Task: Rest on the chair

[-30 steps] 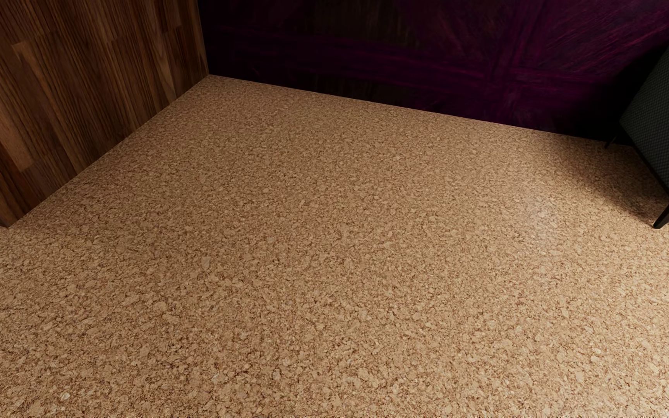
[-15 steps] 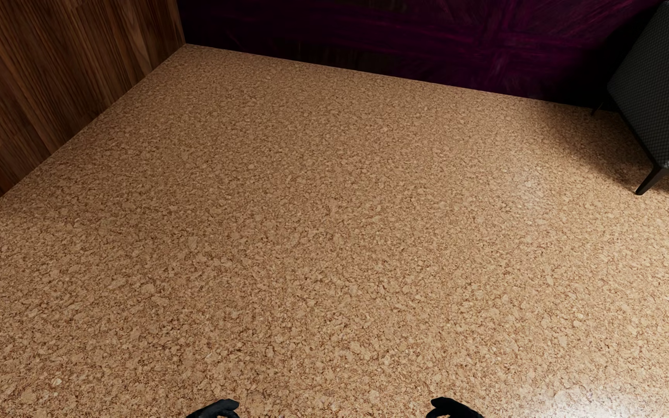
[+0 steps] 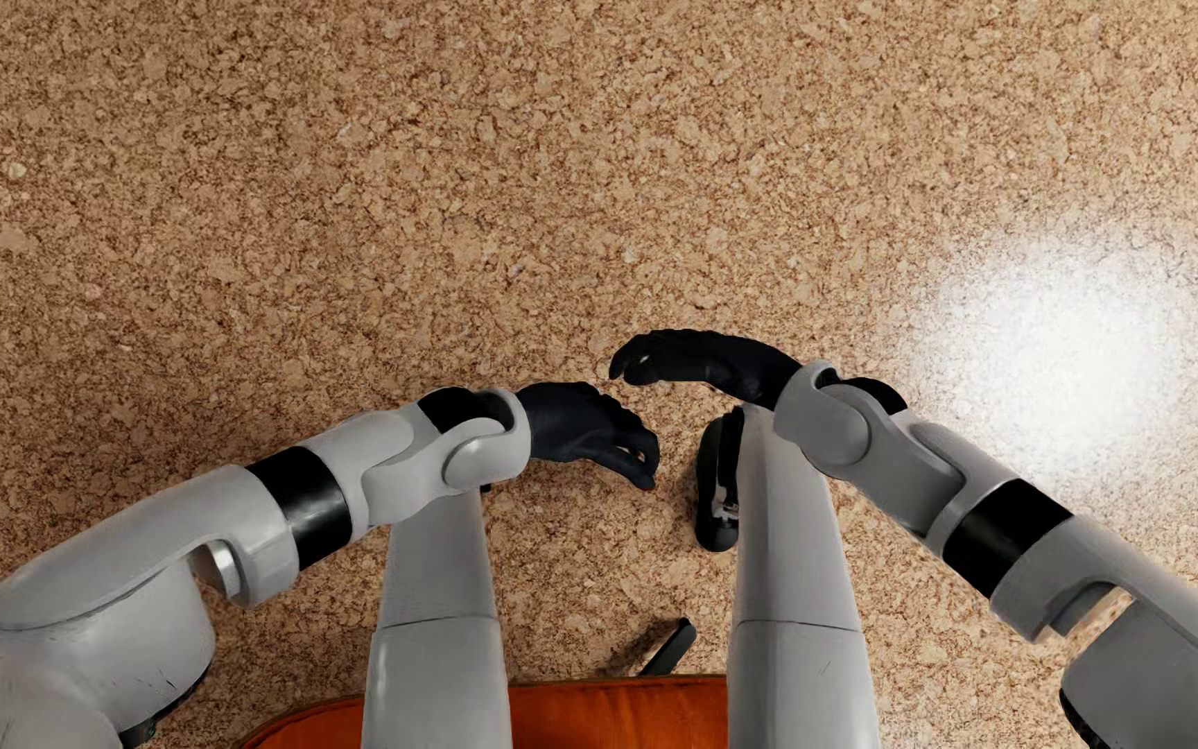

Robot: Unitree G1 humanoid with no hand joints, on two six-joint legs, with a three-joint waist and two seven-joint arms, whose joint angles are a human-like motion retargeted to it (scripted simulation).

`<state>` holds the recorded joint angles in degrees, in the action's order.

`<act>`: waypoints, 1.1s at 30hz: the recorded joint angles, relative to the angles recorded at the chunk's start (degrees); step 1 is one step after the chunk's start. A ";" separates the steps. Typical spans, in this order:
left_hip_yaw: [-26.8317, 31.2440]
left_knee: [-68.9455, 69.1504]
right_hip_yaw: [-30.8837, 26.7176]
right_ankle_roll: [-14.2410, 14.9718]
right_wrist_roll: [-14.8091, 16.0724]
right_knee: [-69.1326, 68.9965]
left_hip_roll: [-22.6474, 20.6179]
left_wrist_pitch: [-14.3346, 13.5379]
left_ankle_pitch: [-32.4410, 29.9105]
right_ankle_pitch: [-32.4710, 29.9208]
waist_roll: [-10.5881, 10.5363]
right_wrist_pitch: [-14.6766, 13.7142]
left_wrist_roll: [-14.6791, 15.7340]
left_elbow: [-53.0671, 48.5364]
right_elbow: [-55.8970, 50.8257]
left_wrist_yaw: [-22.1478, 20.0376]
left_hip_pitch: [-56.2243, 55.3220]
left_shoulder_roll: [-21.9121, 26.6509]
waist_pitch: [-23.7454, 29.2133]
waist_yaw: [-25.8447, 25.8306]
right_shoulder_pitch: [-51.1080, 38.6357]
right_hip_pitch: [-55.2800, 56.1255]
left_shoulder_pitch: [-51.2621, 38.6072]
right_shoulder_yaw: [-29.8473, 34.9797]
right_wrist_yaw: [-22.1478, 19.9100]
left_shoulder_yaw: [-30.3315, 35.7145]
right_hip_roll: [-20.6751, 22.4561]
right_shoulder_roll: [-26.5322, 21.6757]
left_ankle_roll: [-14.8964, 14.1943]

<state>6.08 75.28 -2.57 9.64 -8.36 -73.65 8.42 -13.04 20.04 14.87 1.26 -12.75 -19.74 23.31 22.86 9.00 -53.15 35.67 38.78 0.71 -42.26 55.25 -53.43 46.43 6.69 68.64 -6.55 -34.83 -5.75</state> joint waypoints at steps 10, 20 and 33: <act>7.86 34.61 -6.29 5.51 13.35 -34.75 1.11 -2.32 6.13 4.32 -0.41 -8.94 9.11 -33.05 -38.02 -34.34 -28.65 23.57 12.60 0.40 -3.81 30.02 1.53 -2.81 -23.53 -9.68 -2.74 -25.80 -4.69; 7.50 39.70 -6.52 3.86 5.75 -40.02 2.64 0.33 2.31 -0.46 -1.18 -3.98 5.03 -17.83 -23.12 -22.74 -18.45 8.43 7.03 -0.18 13.88 20.49 22.46 -17.46 -13.13 -30.42 -3.48 -9.11 -4.58; 5.76 37.38 -5.54 -0.66 5.31 -38.96 2.13 5.10 0.13 -2.27 0.70 -0.27 10.41 8.33 5.52 -22.49 -4.01 -8.06 -4.43 -1.17 25.32 8.31 35.33 -27.85 -18.27 -43.11 -0.60 13.58 -2.74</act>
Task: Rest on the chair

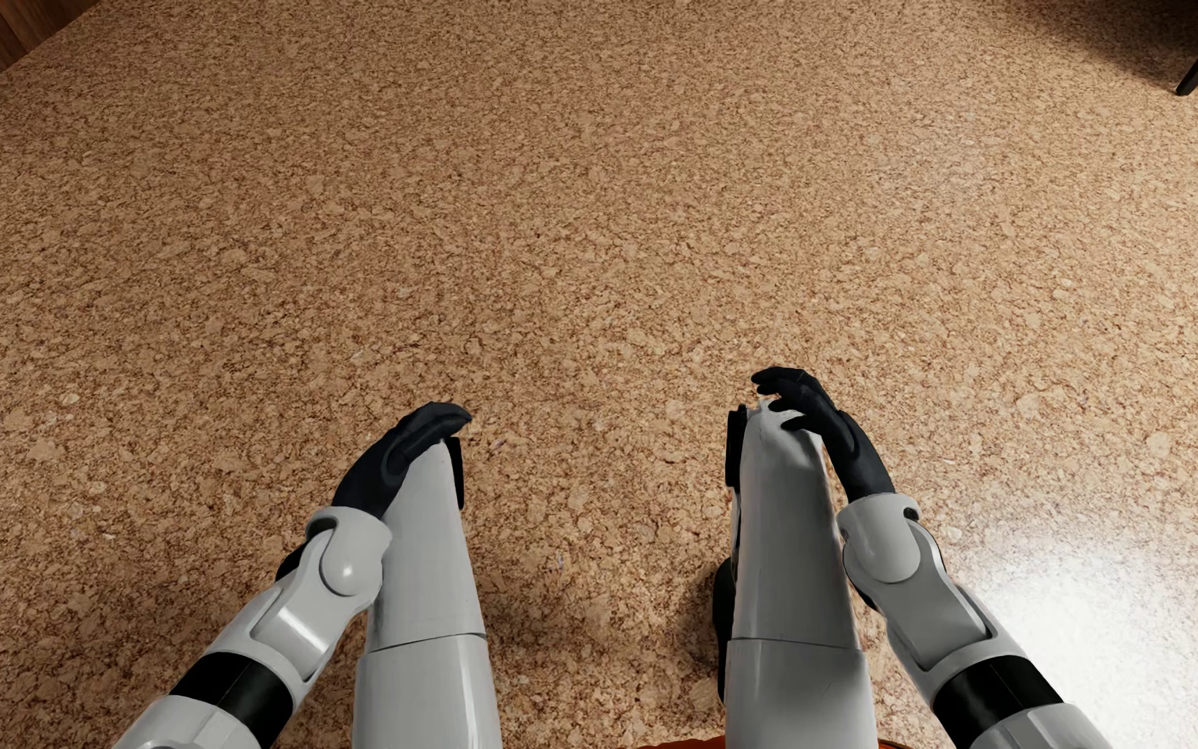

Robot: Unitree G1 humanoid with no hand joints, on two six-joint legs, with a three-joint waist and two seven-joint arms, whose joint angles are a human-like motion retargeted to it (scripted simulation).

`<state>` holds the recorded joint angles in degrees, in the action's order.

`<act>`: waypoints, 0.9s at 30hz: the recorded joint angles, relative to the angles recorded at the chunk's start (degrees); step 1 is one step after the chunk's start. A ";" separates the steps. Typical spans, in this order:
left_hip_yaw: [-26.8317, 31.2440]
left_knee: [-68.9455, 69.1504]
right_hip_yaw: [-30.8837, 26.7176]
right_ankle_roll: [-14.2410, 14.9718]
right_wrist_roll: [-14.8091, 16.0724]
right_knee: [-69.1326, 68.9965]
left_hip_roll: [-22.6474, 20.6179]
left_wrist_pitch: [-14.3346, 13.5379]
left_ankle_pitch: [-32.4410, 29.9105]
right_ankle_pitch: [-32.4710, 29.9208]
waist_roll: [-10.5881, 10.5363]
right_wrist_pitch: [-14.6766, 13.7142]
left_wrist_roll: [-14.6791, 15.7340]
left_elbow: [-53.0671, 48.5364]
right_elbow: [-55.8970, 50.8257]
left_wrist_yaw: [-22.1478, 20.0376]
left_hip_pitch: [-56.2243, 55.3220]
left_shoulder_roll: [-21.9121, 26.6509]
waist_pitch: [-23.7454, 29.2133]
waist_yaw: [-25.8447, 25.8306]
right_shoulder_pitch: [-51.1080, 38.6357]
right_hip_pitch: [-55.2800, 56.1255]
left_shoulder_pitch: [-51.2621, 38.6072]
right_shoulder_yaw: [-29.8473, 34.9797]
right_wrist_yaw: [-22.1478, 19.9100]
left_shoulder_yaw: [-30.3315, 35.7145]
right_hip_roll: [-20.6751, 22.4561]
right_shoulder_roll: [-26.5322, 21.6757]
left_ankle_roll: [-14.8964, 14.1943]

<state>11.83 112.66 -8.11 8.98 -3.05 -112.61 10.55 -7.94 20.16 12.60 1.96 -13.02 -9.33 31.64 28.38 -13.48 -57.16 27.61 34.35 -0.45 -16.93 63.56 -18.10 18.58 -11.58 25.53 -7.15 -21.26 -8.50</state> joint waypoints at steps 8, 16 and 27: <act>-0.72 -0.54 1.09 -1.36 -4.57 0.78 -0.21 7.32 -0.85 -0.96 0.56 8.47 1.66 29.95 35.44 20.05 2.60 -1.25 -2.24 -0.06 7.43 -2.61 10.53 -2.96 15.78 -5.92 0.89 1.87 1.18; -0.72 -0.26 1.44 -1.14 -9.90 1.28 0.57 6.35 -0.81 -1.15 0.61 7.84 -0.16 29.89 38.39 22.84 2.93 -5.39 -3.38 -0.29 19.10 -4.05 21.40 -6.29 21.57 -12.05 1.52 6.59 1.29; -0.38 -0.17 1.57 -1.60 -9.04 1.69 0.31 5.19 -0.66 -1.39 1.12 7.02 -2.25 27.74 34.39 20.19 3.83 -4.20 -2.26 0.14 13.95 -5.79 15.20 -1.79 19.53 -7.49 2.39 6.39 1.58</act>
<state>11.46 112.49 -6.54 7.38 -12.09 -110.93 10.86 -2.75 19.51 11.21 3.09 -6.00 -11.58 59.38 62.76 6.71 -53.33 23.41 32.09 -0.31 -2.98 57.77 -2.90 16.78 7.95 18.04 -4.77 -14.87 -6.92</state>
